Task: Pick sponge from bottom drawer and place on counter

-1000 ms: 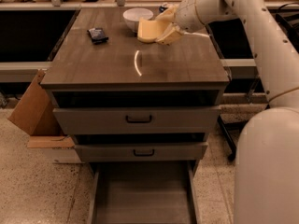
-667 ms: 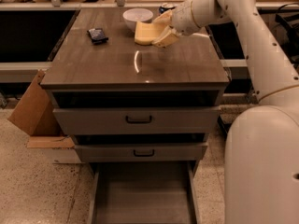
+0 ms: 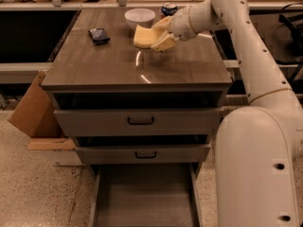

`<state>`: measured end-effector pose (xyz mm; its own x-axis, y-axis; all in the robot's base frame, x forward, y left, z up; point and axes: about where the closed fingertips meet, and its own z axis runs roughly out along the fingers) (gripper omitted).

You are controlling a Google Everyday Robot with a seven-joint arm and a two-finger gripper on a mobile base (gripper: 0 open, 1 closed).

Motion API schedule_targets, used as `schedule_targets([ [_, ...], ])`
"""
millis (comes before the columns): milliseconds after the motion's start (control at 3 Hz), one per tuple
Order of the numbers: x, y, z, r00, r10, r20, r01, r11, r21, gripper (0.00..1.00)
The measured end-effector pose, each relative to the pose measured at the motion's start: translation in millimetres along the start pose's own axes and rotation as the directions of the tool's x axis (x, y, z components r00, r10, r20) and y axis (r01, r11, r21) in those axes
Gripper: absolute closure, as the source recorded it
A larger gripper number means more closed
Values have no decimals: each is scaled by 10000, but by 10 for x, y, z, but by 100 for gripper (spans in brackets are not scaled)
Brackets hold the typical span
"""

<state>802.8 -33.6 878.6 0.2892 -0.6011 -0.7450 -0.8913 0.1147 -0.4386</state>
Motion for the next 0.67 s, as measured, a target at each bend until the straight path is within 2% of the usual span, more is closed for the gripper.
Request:
schedule_targets([
  [667, 30, -42, 67, 9995, 268, -165, -268, 9996, -18, 12],
])
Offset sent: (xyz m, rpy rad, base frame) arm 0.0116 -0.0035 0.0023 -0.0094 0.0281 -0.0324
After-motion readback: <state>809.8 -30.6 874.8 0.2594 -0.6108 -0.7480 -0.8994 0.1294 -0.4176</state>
